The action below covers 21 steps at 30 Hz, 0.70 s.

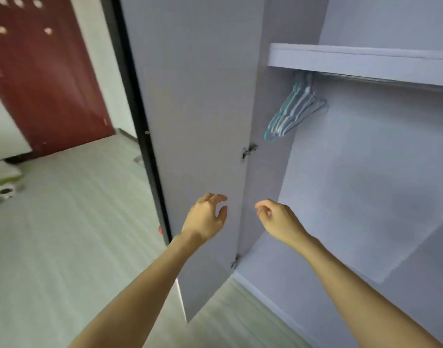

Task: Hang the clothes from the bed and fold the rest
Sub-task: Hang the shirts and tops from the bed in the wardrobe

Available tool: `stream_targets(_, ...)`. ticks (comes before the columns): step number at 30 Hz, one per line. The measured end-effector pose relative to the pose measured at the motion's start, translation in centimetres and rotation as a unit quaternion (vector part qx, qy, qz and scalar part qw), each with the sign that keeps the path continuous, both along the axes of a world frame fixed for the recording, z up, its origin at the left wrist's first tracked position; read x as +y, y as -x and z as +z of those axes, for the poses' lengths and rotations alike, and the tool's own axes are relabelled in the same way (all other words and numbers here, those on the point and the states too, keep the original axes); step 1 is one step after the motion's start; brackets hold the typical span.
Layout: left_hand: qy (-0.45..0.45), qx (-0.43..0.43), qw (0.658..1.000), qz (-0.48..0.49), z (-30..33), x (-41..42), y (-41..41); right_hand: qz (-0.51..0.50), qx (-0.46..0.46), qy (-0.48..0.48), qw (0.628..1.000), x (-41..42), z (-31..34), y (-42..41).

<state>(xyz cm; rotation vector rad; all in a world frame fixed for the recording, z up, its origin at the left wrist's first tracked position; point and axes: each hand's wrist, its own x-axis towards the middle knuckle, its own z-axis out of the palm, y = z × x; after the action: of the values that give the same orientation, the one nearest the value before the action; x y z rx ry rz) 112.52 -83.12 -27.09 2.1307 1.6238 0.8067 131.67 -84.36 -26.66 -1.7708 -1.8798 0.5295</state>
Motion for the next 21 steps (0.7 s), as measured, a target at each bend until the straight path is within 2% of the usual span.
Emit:
stream_targets(4,0.042,-0.023,0.981,0.189,-3.2,-4.9,8.2,0.212,-0.012,0.084,0.974,1.4,-4.5,8.3)
stream_targets(6,0.053,-0.036,0.957,0.283,-4.8,-8.9,11.4,0.303,-0.019,0.121,0.945,0.4,-6.3,12.4)
stream_targets(9,0.07,-0.037,0.902,0.424,-6.7,-17.1,15.5,0.44,-0.032,0.158,0.884,-3.0,-8.4,19.6)
stream_targets(11,0.085,-0.044,0.847,0.522,-7.6,-24.2,17.6,0.527,-0.043,0.164,0.833,-7.2,-9.4,25.0)
stream_targets(12,0.083,-0.048,0.832,0.546,-7.9,-26.0,18.0,0.544,-0.048,0.16,0.822,-8.3,-9.6,26.4)
stream_targets(16,0.065,-0.066,0.722,0.686,-8.6,-39.2,20.1,0.658,-0.072,0.149,0.734,-18.1,-10.6,34.7)
stream_targets(21,0.052,-0.08,0.581,0.809,-10.0,-53.6,22.0,0.749,-0.097,0.15,0.638,-30.3,-11.9,42.9)
